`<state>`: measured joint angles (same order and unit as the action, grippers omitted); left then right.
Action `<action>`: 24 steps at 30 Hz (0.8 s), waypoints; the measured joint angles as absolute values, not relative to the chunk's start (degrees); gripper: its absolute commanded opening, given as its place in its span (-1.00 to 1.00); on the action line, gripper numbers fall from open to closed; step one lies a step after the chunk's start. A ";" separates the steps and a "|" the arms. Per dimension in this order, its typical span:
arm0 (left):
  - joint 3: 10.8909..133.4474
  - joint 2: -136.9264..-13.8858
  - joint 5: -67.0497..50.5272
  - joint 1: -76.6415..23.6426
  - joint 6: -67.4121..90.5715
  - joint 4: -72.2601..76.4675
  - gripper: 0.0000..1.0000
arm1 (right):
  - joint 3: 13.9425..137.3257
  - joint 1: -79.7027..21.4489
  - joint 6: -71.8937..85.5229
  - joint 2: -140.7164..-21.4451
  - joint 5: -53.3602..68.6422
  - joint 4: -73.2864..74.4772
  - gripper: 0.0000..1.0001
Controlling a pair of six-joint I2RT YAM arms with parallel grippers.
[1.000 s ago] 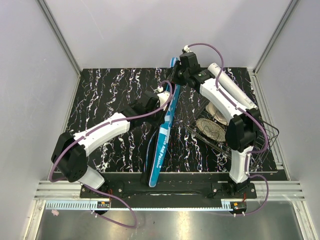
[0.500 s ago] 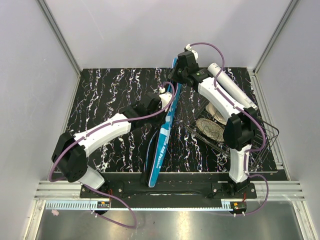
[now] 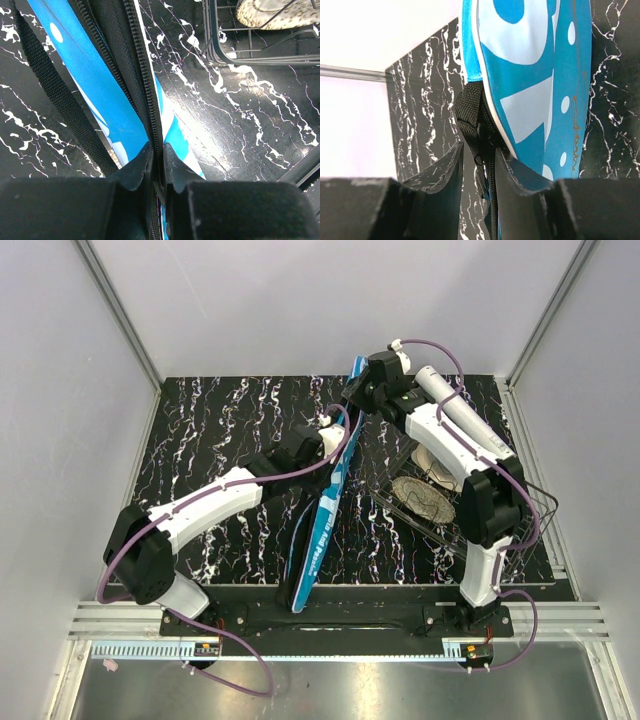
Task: Pack up the badminton gear
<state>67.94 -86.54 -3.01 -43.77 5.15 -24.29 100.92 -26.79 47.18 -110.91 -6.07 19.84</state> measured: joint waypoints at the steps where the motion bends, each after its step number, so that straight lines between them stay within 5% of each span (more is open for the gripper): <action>1: 67.92 -86.54 -3.03 -43.77 5.17 -24.27 -1.00 | 99.63 -26.44 48.27 -110.24 -5.39 18.70 -0.14; 16: 67.92 -87.29 -3.38 -43.75 7.55 -23.51 -1.00 | 89.36 -23.68 60.14 -104.29 -2.98 11.77 -0.26; 21: 67.92 -87.31 -3.46 -43.75 8.45 -23.40 -1.00 | 88.51 -23.57 62.85 -103.77 -4.08 11.97 -0.68; 24: 67.92 -87.31 -3.49 -43.62 8.75 -23.33 -1.00 | 88.47 -23.57 63.68 -103.77 -4.78 12.53 -0.60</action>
